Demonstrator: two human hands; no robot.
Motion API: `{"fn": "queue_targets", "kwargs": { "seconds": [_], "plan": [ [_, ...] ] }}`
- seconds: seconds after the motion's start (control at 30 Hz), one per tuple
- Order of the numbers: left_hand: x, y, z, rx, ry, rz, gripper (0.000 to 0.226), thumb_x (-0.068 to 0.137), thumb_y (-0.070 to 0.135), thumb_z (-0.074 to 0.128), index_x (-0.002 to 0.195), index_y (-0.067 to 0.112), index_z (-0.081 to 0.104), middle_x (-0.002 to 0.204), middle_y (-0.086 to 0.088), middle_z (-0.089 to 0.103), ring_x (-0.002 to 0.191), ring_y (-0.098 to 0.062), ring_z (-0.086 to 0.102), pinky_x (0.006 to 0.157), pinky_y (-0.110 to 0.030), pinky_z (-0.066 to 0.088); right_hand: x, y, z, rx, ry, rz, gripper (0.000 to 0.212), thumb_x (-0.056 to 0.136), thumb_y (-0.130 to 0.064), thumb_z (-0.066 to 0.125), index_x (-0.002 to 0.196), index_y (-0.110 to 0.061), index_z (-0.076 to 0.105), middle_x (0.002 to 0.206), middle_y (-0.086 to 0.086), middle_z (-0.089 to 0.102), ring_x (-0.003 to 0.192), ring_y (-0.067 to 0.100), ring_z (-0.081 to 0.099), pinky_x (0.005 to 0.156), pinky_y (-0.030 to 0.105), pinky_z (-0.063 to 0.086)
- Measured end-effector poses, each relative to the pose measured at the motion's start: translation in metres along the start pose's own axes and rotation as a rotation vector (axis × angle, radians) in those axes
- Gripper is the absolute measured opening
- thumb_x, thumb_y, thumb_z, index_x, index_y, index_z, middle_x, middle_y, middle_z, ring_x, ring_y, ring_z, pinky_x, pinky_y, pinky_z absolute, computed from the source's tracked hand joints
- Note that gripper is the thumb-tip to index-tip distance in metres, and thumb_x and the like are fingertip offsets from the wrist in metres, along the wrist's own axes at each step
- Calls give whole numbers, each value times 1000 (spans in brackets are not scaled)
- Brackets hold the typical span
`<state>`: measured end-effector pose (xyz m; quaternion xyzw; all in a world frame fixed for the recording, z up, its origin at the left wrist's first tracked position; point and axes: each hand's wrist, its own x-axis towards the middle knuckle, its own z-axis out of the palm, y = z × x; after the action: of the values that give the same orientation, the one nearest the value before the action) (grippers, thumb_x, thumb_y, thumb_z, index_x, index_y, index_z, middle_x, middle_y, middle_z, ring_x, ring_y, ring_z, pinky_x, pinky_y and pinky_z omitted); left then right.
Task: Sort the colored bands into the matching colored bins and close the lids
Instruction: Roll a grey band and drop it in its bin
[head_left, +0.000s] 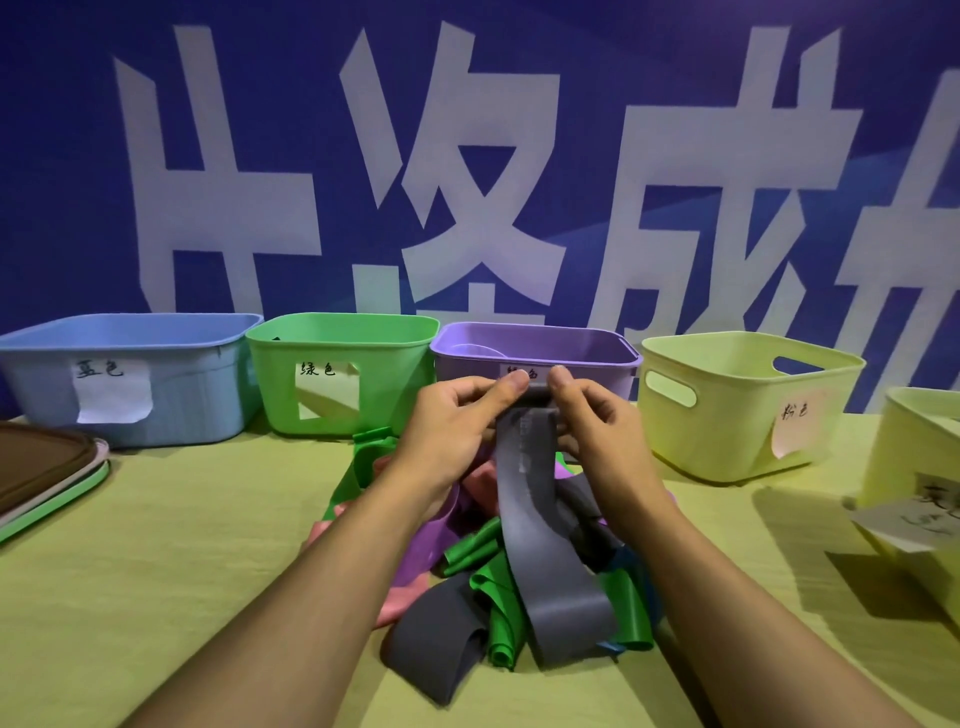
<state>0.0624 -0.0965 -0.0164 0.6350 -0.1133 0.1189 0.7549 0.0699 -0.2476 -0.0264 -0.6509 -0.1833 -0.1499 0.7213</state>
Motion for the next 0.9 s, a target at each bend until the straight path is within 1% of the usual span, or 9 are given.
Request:
{"fn": "queue_targets", "kwargs": {
  "seconds": [0.1, 0.2, 0.33, 0.43, 0.53, 0.67, 0.73, 0.8, 0.9],
  "plan": [
    [1, 0, -1, 16, -23, 12, 19, 80, 33, 78, 88, 16, 80, 96, -13, 79, 91, -24, 75, 85, -38, 58, 1, -1, -1, -9, 36, 26, 53, 83, -55, 64, 94, -5, 77, 77, 19, 70, 66, 14, 61, 55, 20, 50],
    [1, -1, 0, -6, -35, 30, 9, 87, 19, 77, 93, 13, 78, 96, -13, 79, 92, -23, 75, 83, -34, 57, 2, 1, -1, -41, 51, -23, 49, 84, -52, 67, 88, -5, 76, 78, 18, 70, 66, 12, 63, 57, 22, 52],
    [4, -2, -1, 11, -32, 92, 10, 86, 10, 78, 96, 12, 77, 99, -11, 79, 96, -21, 74, 84, -30, 57, 4, 4, -2, -43, 50, -61, 32, 89, -39, 71, 90, -8, 76, 80, 5, 76, 72, 7, 67, 63, 21, 53],
    [5, -2, -2, 4, -32, 129, 15, 85, 5, 78, 98, 11, 77, 101, -12, 79, 98, -20, 74, 86, -30, 57, 6, 7, -3, -32, 42, -94, 22, 93, -27, 71, 96, -6, 75, 87, 4, 77, 81, 9, 70, 70, 20, 54],
    [6, -3, -2, 7, -26, 157, 20, 84, 0, 78, 100, 10, 76, 102, -12, 79, 98, -20, 73, 87, -30, 57, 7, 9, -3, -24, 42, -112, 23, 90, -28, 72, 100, -7, 74, 92, 5, 77, 89, 13, 72, 77, 25, 56],
    [6, -3, -3, -17, -22, 146, 26, 82, -4, 78, 106, 5, 74, 107, -16, 77, 103, -24, 72, 94, -35, 57, 7, 10, -4, -34, 13, -133, 25, 88, -31, 73, 106, -13, 74, 99, 1, 77, 99, 15, 73, 85, 28, 57],
    [6, -3, -2, -32, -13, 134, 29, 81, 1, 79, 109, 5, 73, 109, -16, 77, 108, -28, 72, 97, -36, 56, 7, 11, -5, -28, -1, -149, 24, 91, -27, 71, 109, -12, 74, 102, 1, 78, 102, 16, 73, 89, 30, 58],
    [6, -2, -2, -35, 3, 117, 35, 77, 19, 82, 110, 11, 73, 108, -13, 78, 110, -28, 72, 98, -37, 56, 7, 11, -5, -12, -14, -159, 25, 91, -26, 70, 111, -11, 74, 105, 3, 78, 105, 19, 73, 94, 35, 57],
    [5, -2, -1, 26, 35, 90, 40, 74, 46, 77, 100, 15, 78, 101, -10, 79, 96, -21, 73, 91, -38, 57, 8, 13, -6, -41, -10, -169, 22, 94, -21, 70, 113, -11, 74, 108, 3, 78, 107, 19, 73, 98, 39, 57]
  ]
}}
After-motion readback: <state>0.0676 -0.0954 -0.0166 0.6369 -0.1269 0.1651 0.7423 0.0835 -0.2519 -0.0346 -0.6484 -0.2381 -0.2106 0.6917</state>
